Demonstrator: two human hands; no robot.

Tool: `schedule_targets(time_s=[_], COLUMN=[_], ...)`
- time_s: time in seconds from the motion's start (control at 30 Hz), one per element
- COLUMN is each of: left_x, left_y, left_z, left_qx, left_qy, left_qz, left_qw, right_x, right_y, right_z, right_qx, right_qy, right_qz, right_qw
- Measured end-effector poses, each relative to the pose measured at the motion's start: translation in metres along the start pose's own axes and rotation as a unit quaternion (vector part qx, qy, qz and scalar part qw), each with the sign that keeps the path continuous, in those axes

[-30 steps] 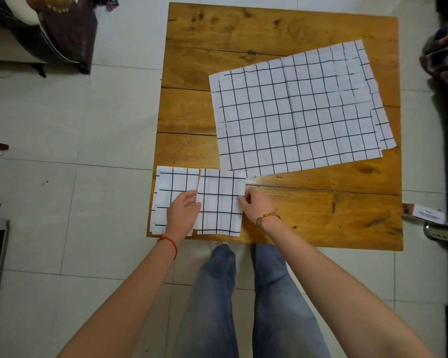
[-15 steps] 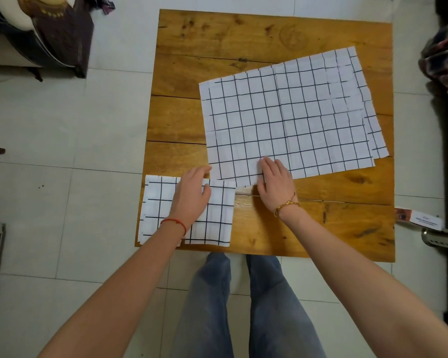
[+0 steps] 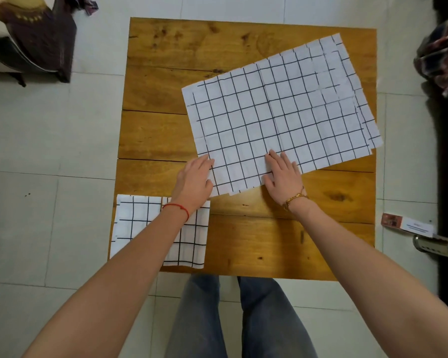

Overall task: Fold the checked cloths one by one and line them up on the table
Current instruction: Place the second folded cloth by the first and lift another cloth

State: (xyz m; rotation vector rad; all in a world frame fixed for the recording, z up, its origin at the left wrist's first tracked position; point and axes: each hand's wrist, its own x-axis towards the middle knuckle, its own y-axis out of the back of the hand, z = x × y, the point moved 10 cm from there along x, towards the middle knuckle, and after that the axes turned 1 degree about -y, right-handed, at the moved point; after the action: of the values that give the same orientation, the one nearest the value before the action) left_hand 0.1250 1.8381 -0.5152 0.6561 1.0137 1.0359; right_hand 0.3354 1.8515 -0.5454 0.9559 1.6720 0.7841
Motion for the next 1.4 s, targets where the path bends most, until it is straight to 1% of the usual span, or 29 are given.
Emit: schedule_targets(time_s=[0.23,0.43,0.53,0.63,0.77,0.87,1.03,1.17,1.3,1.4], left_x=[0.029,0.037,0.036,0.037,0.045,0.06,0.091,0.107,0.112,0.111], left_y=[-0.006,-0.016,-0.017,-0.015,0.0,0.016,0.042,0.05,0.049,0.046], left_z=[0.024,0.038,0.039,0.037,0.029,0.018,0.0,-0.008,-0.011,-0.007], left_qx=[0.031,0.019,0.015,0.01,-0.001,0.01,0.055,0.088,0.099,0.101], left_qy=[-0.002,0.013,0.016,0.017,0.016,0.005,-0.024,-0.058,-0.085,-0.114], left_qz=[-0.007,-0.018,-0.016,-0.01,0.006,0.006,0.001,-0.016,-0.033,-0.044], left_qw=[0.999,1.0,1.0,1.0,1.0,1.0,0.998,0.994,0.991,0.987], right_x=[0.032,0.042,0.041,0.036,0.027,0.022,0.022,0.026,0.029,0.032], right_y=[0.03,0.045,0.052,0.053,0.031,0.012,-0.005,-0.009,-0.005,0.006], right_z=[0.044,0.055,0.044,0.02,-0.019,-0.044,-0.056,-0.058,-0.056,-0.047], right_qx=[0.028,0.034,0.04,0.022,0.035,0.035,-0.001,-0.024,0.006,0.063], right_qy=[0.006,0.005,0.028,0.06,0.095,0.11,0.083,0.057,0.05,0.022], right_qz=[0.007,0.016,0.052,0.081,0.041,0.009,0.001,-0.008,0.0,0.016], right_qw=[1.0,0.999,0.997,0.995,0.994,0.993,0.997,0.998,0.999,0.998])
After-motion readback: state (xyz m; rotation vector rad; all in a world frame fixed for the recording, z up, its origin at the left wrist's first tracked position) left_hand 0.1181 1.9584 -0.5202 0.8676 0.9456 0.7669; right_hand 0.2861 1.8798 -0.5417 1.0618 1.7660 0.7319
